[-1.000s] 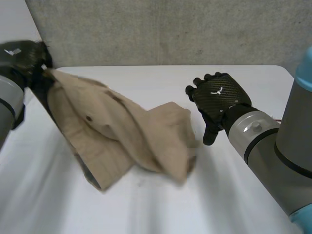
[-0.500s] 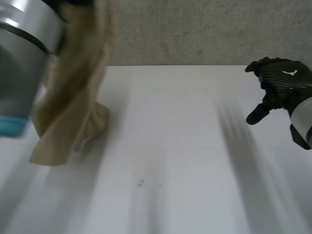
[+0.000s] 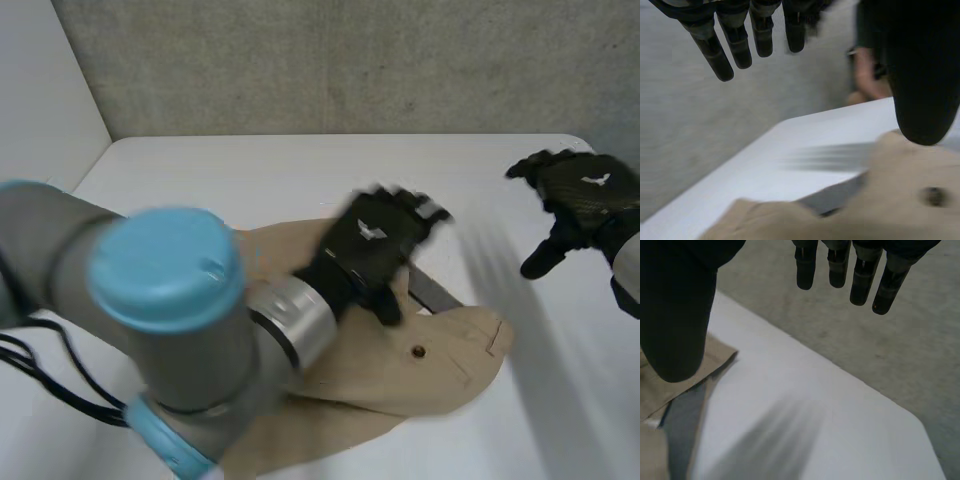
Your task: Fold the shorts.
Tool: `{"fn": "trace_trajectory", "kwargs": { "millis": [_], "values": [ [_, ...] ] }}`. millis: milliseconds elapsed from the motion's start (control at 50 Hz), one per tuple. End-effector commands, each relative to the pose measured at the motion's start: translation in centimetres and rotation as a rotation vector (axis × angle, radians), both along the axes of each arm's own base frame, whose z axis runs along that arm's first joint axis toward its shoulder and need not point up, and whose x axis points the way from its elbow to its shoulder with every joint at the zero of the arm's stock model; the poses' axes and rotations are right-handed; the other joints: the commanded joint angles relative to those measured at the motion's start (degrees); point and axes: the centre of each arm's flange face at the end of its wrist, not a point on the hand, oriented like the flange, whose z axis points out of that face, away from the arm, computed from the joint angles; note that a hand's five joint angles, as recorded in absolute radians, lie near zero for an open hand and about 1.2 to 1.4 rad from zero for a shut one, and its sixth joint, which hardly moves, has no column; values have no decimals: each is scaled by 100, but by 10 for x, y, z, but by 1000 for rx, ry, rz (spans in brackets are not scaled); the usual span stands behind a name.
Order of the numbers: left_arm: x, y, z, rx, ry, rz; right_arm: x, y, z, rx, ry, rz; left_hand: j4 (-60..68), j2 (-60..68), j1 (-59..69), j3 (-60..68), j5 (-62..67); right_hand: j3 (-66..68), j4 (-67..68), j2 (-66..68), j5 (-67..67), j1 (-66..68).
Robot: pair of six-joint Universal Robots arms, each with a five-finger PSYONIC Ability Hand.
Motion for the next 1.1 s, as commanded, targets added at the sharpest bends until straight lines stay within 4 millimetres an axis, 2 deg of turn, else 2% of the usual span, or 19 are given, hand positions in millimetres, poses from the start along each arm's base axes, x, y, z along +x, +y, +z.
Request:
{"fn": "trace_trajectory", "kwargs": {
  "millis": [20,100,160,180,300,420,480,500,560,580,680,720,820,920,1100],
  "values": [
    [55,-29,23,16,-21,259,12,20,-24,-13,206,206,-34,-50,12,-99,-6,-223,-321,-231,-404,-145],
    [86,-21,10,89,-103,350,14,32,-39,-4,282,297,218,202,263,153,246,-223,-321,-231,-404,-145],
    [99,-13,2,127,-147,380,14,40,-48,2,319,349,369,353,414,304,397,-223,-321,-231,-404,-145],
    [106,-5,-4,153,-175,387,15,42,-50,5,328,361,820,803,865,754,848,-223,-321,-231,-404,-145],
    [126,20,-17,243,-236,418,16,53,-63,-11,415,440,1463,1447,1508,1398,1491,406,309,398,226,484],
    [143,41,-30,367,-270,456,15,52,-83,27,476,492,1985,1968,2030,1919,2012,542,444,534,361,620],
    [146,48,-33,391,-283,451,16,51,-91,47,483,514,2086,2069,2131,2020,2113,1682,1584,1674,1501,1760],
    [146,50,-33,393,-286,449,17,48,-93,49,479,520,2103,2086,2148,2037,2130,3035,2937,3027,2854,3113],
    [147,55,-36,399,-298,440,19,45,-96,55,467,530,2103,2086,2148,2037,2130,5194,5096,5186,5013,5272],
    [148,56,-36,400,-301,440,21,40,-97,58,456,536,2103,2086,2148,2037,2130,6717,6619,6709,6536,6795],
    [148,62,-48,429,-342,426,24,23,-98,85,371,486,2103,2086,2148,2037,2130,6777,6679,6769,6596,6855],
    [148,64,-52,439,-360,420,27,16,-96,120,276,438,2103,2086,2148,2037,2130,6777,6679,6769,6596,6855],
    [141,74,-61,449,-398,371,30,9,-97,172,143,377,2019,2002,2064,1953,2046,6777,6679,6769,6596,6855],
    [140,75,-66,448,-422,380,33,9,-96,169,123,346,2002,1985,2047,1936,2030,6777,6679,6769,6596,6855],
    [135,65,-75,410,-415,413,32,8,-97,178,128,285,2035,2019,2081,1970,2063,6777,6679,6769,6596,6855]
  ]
}}
